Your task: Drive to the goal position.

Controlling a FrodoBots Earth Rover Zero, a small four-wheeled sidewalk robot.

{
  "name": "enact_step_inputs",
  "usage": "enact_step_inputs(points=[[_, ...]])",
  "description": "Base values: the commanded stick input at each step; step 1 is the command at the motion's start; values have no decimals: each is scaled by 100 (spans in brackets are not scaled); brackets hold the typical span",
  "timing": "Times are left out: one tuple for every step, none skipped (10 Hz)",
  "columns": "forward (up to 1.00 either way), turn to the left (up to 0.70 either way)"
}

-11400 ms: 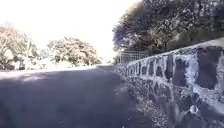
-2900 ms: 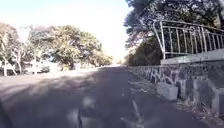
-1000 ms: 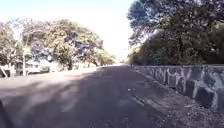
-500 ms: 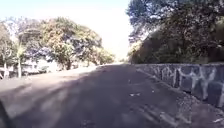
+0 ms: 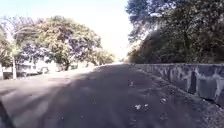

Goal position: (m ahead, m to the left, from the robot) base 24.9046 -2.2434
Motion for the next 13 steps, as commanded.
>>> enact_step_inputs(points=[[100, 0], [100, 0], [100, 0], [100, 0], [100, 0], [100, 0], [100, 0], [100, 0], [100, 0], [100, 0], [100, 0], [100, 0], [100, 0]])
